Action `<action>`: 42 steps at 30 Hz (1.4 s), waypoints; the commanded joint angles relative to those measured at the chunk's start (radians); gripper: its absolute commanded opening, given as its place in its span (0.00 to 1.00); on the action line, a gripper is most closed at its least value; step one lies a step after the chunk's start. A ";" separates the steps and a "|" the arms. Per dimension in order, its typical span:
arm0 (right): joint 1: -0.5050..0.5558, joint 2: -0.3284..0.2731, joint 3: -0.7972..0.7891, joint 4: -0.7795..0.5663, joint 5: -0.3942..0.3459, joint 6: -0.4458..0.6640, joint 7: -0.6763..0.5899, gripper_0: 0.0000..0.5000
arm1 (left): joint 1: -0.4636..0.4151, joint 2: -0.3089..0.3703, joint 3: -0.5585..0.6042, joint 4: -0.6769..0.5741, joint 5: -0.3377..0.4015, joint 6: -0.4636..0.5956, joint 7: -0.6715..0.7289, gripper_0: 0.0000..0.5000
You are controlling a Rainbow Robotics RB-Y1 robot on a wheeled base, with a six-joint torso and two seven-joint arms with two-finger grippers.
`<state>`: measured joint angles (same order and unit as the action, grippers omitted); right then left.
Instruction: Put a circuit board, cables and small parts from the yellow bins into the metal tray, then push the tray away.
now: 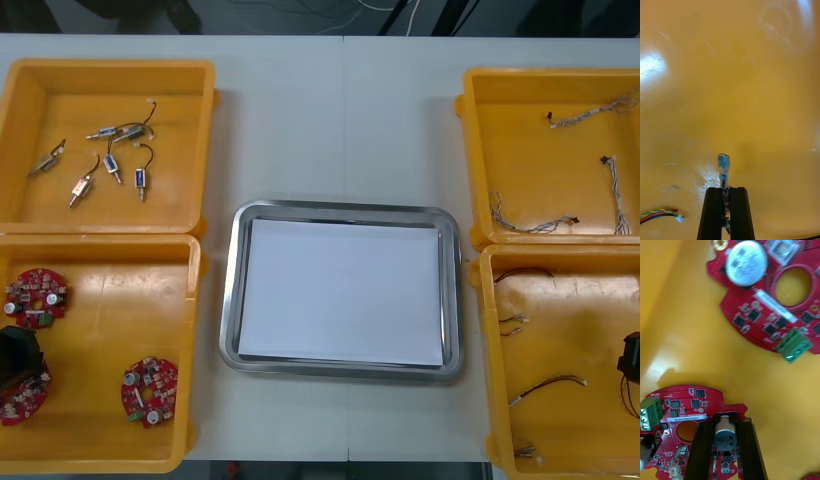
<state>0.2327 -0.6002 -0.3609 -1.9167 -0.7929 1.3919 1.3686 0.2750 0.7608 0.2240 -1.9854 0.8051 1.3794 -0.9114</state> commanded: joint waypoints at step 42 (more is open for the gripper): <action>-0.220 -0.041 0.099 -0.015 0.011 0.065 -0.026 0.00 | -0.146 0.014 -0.180 -0.093 -0.027 0.030 0.138 0.16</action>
<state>0.0406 -0.6261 -0.2780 -1.9186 -0.7948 1.4512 1.3686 0.1509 0.7608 0.0612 -2.0452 0.7897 1.4059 -0.8153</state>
